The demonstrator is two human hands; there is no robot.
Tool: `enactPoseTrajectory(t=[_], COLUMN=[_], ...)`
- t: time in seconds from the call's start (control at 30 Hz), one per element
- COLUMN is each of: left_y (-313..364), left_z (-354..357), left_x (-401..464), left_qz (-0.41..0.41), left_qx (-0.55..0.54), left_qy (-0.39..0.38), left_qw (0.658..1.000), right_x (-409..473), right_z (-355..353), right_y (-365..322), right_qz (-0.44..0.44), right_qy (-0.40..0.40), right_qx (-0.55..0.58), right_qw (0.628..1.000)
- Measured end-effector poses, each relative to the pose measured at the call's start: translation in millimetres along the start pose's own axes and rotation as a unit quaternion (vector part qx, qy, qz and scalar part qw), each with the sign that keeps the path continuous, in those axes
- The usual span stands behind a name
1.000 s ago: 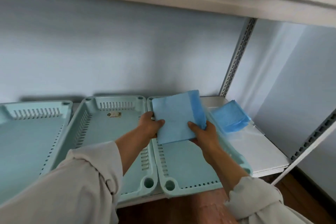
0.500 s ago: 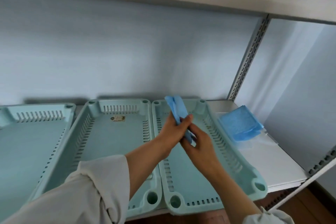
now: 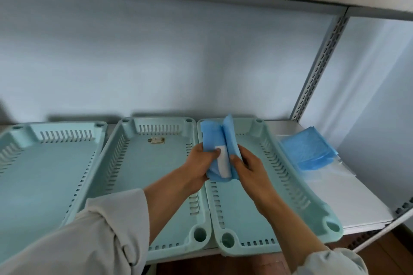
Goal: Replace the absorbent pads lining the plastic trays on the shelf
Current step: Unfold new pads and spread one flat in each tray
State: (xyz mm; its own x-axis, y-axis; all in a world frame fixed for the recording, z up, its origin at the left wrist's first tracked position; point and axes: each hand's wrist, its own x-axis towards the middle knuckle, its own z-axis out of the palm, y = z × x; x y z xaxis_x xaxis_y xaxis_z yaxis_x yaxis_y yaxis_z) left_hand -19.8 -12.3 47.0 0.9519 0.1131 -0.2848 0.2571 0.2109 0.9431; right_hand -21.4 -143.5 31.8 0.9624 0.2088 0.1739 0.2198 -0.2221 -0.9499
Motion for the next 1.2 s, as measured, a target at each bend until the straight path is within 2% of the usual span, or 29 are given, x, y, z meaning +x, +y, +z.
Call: enactPoseTrajectory(t=[0.1, 0.2, 0.33, 0.43, 0.57, 0.7, 0.87, 0.93, 1.0, 1.07, 1.13, 1.2], left_y=[0.8, 9.6, 18.7, 17.8, 9.6, -8.1, -21.9, -29.8, -36.8, -37.7, -37.4, -39.0], left_z=[-6.4, -16.9, -48.9, -71.6, -92.8, -106.5, -116.0, -118.4, -120.1, -119.5, -118.2, -116.4], left_x=[-2.7, -0.2, 2.6, 7.8, 11.9, 10.2, 9.2, 9.9, 13.8, 18.3, 23.0, 25.4], left_qz=[-0.012, 0.017, 0.064, 0.061, 0.044, 0.022, 0.019, 0.024, 0.033, 0.040, 0.055, 0.082], left_qx=[0.052, 0.110, 0.198, 0.252, 0.298, 0.315, 0.262, 0.251, 0.244, 0.246, 0.245, 0.274], left_qy=[0.033, 0.113, 0.220, 0.233, 0.227, 0.194, 0.198, 0.183, 0.166, 0.158, 0.146, 0.137], left_qw=[0.998, 0.987, 0.953, 0.937, 0.926, 0.929, 0.944, 0.950, 0.955, 0.955, 0.957, 0.948], right_x=[-0.8, 4.8, 13.0, 15.6, 20.4, 24.5, 31.1, 32.2, 31.1, 23.9, 16.0, 10.6], right_z=[-1.0, -8.0, -27.8, -31.0, -15.3, 7.5, 20.9, 21.3, 19.8, 22.8, 33.7, 46.2], right_y=[2.6, 5.8, 10.0, 15.3, 24.5, 30.7, 34.3, 38.6, 41.6, 39.3, 34.2, 31.7], right_qz=[0.019, 0.058, 0.125, 0.153, 0.169, 0.196, 0.165, 0.162, 0.136, 0.098, 0.057, 0.058], right_qy=[0.001, 0.075, 0.218, 0.224, 0.138, 0.051, 0.049, 0.056, 0.034, 0.001, -0.016, -0.073], right_qx=[-0.022, 0.114, 0.249, 0.262, 0.100, 0.027, -0.009, -0.060, -0.224, -0.381, -0.437, -0.435], right_qw=[1.000, 0.989, 0.935, 0.926, 0.971, 0.979, 0.985, 0.983, 0.964, 0.919, 0.897, 0.896])
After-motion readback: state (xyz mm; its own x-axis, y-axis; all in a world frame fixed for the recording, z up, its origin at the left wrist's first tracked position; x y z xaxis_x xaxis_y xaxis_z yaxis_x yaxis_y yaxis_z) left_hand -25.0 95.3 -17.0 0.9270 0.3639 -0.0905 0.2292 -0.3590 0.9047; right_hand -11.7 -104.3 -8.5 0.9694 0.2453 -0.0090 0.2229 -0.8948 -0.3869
